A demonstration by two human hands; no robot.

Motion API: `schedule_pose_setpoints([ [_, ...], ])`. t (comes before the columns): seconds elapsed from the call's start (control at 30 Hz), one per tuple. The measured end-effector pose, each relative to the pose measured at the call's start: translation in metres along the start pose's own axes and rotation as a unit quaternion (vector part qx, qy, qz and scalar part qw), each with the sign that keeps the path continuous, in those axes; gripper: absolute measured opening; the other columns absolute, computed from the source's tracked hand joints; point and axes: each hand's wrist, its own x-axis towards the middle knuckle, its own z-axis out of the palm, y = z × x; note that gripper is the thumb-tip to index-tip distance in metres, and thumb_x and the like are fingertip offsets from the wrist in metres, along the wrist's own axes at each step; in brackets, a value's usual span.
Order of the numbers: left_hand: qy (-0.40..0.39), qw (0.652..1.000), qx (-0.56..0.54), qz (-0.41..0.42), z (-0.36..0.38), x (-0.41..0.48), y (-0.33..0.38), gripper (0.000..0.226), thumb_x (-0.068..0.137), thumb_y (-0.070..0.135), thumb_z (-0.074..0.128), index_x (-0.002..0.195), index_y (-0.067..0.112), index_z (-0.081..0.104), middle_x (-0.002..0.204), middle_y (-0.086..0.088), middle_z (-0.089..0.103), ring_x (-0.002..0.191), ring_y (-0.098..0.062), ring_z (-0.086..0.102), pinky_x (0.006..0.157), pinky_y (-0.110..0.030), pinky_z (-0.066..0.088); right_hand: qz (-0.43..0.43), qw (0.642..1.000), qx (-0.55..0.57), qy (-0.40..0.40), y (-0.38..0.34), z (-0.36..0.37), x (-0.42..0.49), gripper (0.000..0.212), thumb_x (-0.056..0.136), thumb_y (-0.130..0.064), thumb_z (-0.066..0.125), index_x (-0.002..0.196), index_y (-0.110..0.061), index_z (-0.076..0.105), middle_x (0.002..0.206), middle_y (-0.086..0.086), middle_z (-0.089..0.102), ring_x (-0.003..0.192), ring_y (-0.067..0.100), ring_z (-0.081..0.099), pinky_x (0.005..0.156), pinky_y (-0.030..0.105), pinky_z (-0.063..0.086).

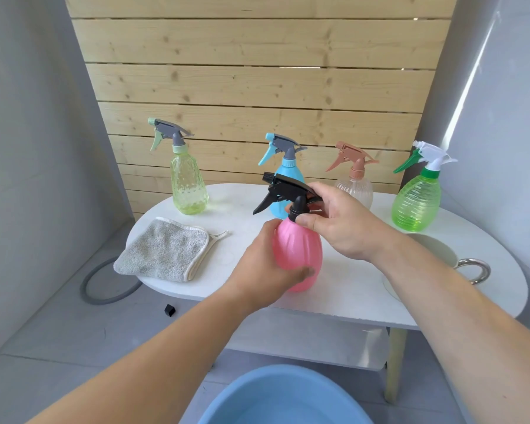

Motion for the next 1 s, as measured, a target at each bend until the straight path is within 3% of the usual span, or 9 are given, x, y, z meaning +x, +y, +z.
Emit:
schedule_pose_setpoints([
  [0.13,0.029,0.999,0.028,0.005,0.004,-0.003,0.002,0.081,0.072,0.038,0.088,0.140,0.034,0.043,0.118,0.015,0.061,0.107,-0.011,0.061,0.084,-0.030,0.055,0.002,1.000,0.008,0.012,0.002,0.000,0.000,0.022,0.089,0.001,0.064,0.109,-0.009,0.061,0.096,0.001,0.066,0.103,0.025,0.066,0.103,0.047,0.048],
  [0.33,0.071,0.996,0.060,0.008,0.011,-0.007,0.006,0.079,0.071,0.044,0.087,0.137,0.033,0.043,0.117,0.012,0.061,0.107,-0.015,0.060,0.087,-0.038,0.056,-0.012,0.999,0.013,0.039,0.005,0.006,0.001,0.029,0.079,-0.017,0.066,0.109,-0.019,0.064,0.087,-0.011,0.064,0.104,0.030,0.065,0.101,0.052,0.048],
  [0.47,0.046,0.998,0.035,-0.008,0.007,-0.004,0.006,0.088,0.069,0.043,0.090,0.140,0.032,0.040,0.123,0.009,0.059,0.111,-0.015,0.059,0.089,-0.038,0.056,-0.024,0.998,0.005,0.066,0.008,0.009,-0.003,0.049,0.083,-0.018,0.072,0.128,-0.029,0.057,0.105,-0.007,0.068,0.105,0.015,0.066,0.101,0.043,0.050],
  [0.57,0.006,1.000,0.000,-0.024,0.004,-0.004,0.006,0.082,0.069,0.030,0.093,0.132,0.032,0.041,0.118,0.010,0.060,0.105,-0.010,0.062,0.079,-0.027,0.058,0.035,0.994,0.029,0.097,0.014,0.007,-0.012,0.063,0.084,-0.020,0.077,0.137,-0.030,0.045,0.112,-0.004,0.064,0.104,0.007,0.064,0.091,0.025,0.052],
  [0.67,-0.022,1.000,0.010,-0.019,0.000,-0.007,0.005,0.073,0.074,0.015,0.088,0.129,0.029,0.042,0.108,0.015,0.060,0.095,0.001,0.061,0.070,-0.016,0.054,0.080,0.995,0.016,0.053,0.026,0.000,-0.027,0.056,0.083,-0.021,0.078,0.132,-0.023,0.051,0.118,-0.004,0.067,0.109,0.011,0.064,0.091,0.028,0.053],
  [0.8,-0.024,1.000,0.012,-0.014,-0.001,-0.007,0.004,0.076,0.075,0.013,0.086,0.135,0.025,0.041,0.109,0.018,0.059,0.098,0.003,0.060,0.076,-0.020,0.055,0.111,0.994,-0.006,0.003,0.037,0.000,-0.044,0.046,0.087,-0.015,0.074,0.129,-0.022,0.056,0.124,-0.001,0.064,0.111,0.016,0.065,0.095,0.035,0.054],
  [0.87,-0.023,1.000,0.002,-0.014,0.001,-0.007,0.003,0.076,0.075,0.014,0.086,0.135,0.027,0.040,0.111,0.018,0.061,0.100,0.003,0.061,0.075,-0.018,0.054,0.128,0.992,-0.009,-0.004,0.039,0.004,-0.050,0.050,0.088,-0.017,0.073,0.133,-0.023,0.052,0.125,-0.001,0.063,0.107,0.016,0.066,0.095,0.036,0.054],
  [1.0,-0.011,1.000,-0.018,-0.021,0.003,-0.007,-0.001,0.082,0.070,0.026,0.090,0.137,0.031,0.043,0.115,0.016,0.066,0.105,-0.004,0.066,0.086,-0.029,0.058,0.137,0.990,-0.028,-0.005,0.036,0.012,-0.056,0.056,0.090,-0.024,0.070,0.140,-0.031,0.045,0.125,-0.007,0.062,0.102,0.008,0.067,0.093,0.032,0.054],
])
